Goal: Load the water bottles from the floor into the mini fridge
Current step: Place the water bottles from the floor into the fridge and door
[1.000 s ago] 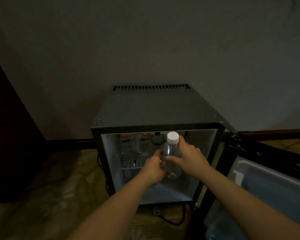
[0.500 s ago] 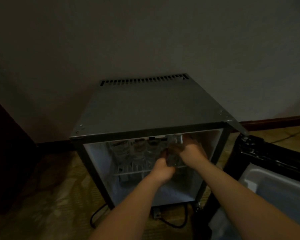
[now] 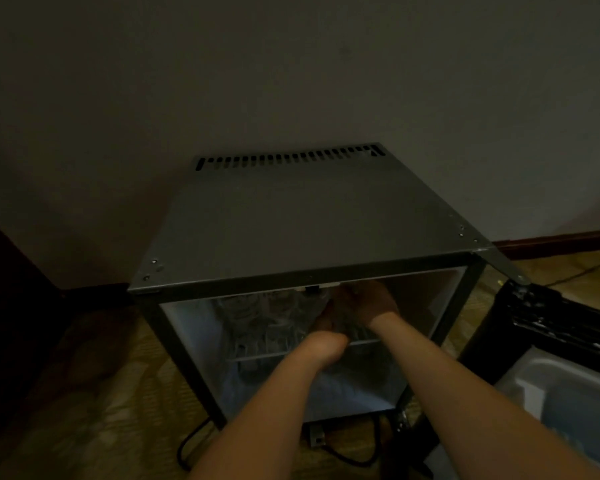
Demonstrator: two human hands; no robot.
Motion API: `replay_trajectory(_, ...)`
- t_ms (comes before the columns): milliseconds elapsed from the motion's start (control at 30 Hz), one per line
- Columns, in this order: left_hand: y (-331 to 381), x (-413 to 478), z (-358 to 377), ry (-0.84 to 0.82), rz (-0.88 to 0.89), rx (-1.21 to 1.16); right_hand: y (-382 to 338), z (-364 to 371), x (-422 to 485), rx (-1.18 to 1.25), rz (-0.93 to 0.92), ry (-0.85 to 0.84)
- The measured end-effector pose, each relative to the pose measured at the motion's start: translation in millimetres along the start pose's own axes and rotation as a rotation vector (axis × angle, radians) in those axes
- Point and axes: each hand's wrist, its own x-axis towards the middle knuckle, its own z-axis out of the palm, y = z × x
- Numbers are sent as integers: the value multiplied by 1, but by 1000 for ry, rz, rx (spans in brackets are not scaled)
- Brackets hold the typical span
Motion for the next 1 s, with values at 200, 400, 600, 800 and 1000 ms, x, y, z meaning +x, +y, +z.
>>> replay_trajectory(200, -2, -7, -4, -4, -19, 65, 11, 1, -1, -112, 5, -48)
replay_trajectory(400, -2, -33, -10, 53, -30, 199, 19, -15, -41, -149, -47, -64)
replay_trajectory(600, 16, -69, -4, -144, -70, 385, 25, -39, -88, -184, -107, -105)
replay_trajectory(800, 53, -111, 11, -103, 26, 461, 29, -87, -152, -256, -160, -57)
replay_trajectory(1000, 126, -170, 59, -154, 218, 538, 63, -156, -230, -268, -161, 33)
